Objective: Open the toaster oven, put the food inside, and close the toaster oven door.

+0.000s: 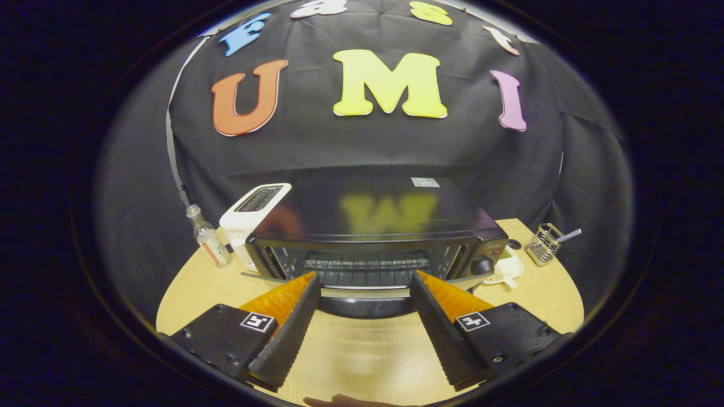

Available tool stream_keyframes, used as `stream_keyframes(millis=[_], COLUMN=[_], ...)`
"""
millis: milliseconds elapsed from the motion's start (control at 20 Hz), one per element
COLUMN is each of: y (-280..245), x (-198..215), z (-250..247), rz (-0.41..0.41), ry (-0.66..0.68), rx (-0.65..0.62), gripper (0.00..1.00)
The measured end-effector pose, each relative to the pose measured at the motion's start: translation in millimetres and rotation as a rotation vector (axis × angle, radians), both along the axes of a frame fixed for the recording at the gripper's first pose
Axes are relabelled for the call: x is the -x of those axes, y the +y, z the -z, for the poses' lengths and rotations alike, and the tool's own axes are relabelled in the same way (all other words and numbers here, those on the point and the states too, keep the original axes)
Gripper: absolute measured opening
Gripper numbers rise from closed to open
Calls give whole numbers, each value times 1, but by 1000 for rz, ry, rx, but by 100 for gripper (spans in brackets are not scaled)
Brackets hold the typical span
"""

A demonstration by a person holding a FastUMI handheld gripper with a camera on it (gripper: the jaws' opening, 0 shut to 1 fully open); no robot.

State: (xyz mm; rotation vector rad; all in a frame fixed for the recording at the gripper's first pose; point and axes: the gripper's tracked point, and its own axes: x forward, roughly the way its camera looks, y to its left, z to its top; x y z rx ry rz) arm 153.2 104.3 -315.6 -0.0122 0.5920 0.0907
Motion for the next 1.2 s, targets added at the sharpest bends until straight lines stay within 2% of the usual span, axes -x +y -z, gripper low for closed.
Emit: stream_keyframes(millis=[600,800,1000,1200], y=[-11,-10,-15,-17], x=[82,100,115,115], z=[63,99,144,139], rz=[5,-19,-15,-29], ry=[72,149,304,277], rx=[27,78,82,92], gripper=[100,100,99,100])
